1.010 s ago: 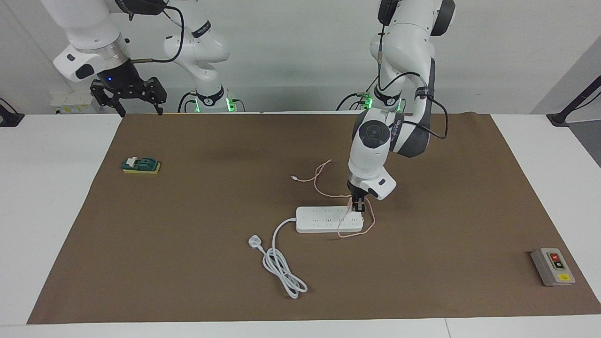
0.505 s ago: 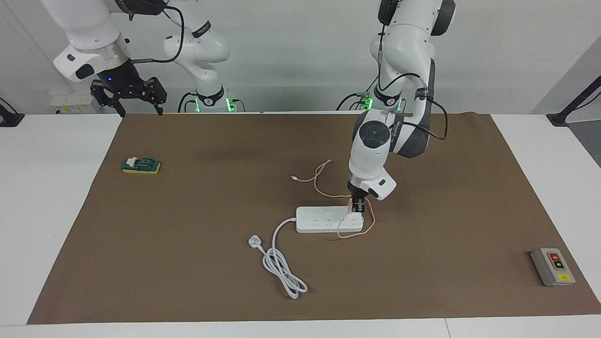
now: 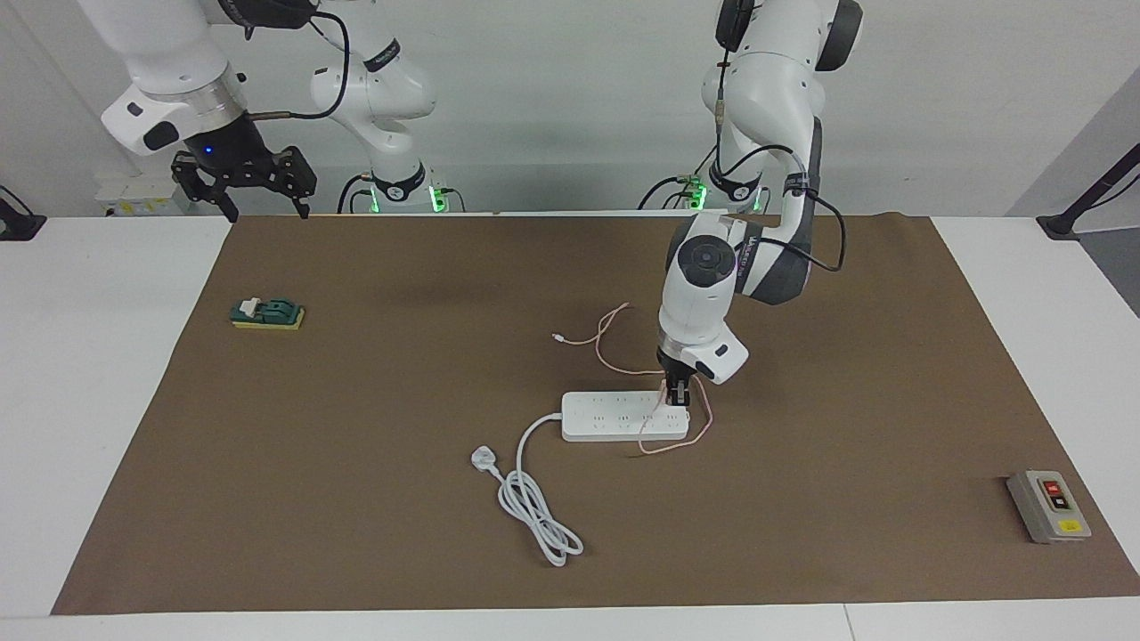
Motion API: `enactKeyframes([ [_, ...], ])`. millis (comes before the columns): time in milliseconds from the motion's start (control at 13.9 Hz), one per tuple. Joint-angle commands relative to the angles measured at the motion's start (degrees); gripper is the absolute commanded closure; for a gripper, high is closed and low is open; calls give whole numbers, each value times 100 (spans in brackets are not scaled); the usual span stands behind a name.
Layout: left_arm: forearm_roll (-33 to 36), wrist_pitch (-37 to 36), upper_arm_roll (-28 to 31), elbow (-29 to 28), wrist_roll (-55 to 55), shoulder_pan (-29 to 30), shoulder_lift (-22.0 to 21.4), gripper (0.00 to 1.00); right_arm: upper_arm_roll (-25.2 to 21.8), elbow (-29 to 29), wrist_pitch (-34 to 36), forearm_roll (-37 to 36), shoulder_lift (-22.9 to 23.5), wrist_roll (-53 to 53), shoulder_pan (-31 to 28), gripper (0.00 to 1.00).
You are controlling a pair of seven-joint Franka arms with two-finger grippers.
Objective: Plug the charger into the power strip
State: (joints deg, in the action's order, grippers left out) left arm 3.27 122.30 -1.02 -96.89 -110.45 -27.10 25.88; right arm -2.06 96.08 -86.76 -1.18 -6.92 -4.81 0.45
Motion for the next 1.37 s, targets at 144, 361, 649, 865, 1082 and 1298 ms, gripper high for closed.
enactKeyframes([
  [144,-151,13,-4,-14,-196,-357,515,100,30,69,-95,74,-73,59,-28,0],
  [361,-116,5,-13,-31,-179,-358,515,100,30,69,-95,66,-73,68,-28,0],
  [649,-107,-4,-13,21,84,-261,340,58,30,69,-95,66,-73,59,-28,0],
  [865,-116,-206,-21,13,190,-86,-3,43,30,69,-95,66,-73,68,-28,0],
  [1082,-168,-609,-39,-31,549,90,-495,43,30,77,-95,66,-73,68,-28,0],
  [1298,-352,-1022,-39,-5,997,292,-996,43,30,69,-95,66,-73,59,-28,0],
])
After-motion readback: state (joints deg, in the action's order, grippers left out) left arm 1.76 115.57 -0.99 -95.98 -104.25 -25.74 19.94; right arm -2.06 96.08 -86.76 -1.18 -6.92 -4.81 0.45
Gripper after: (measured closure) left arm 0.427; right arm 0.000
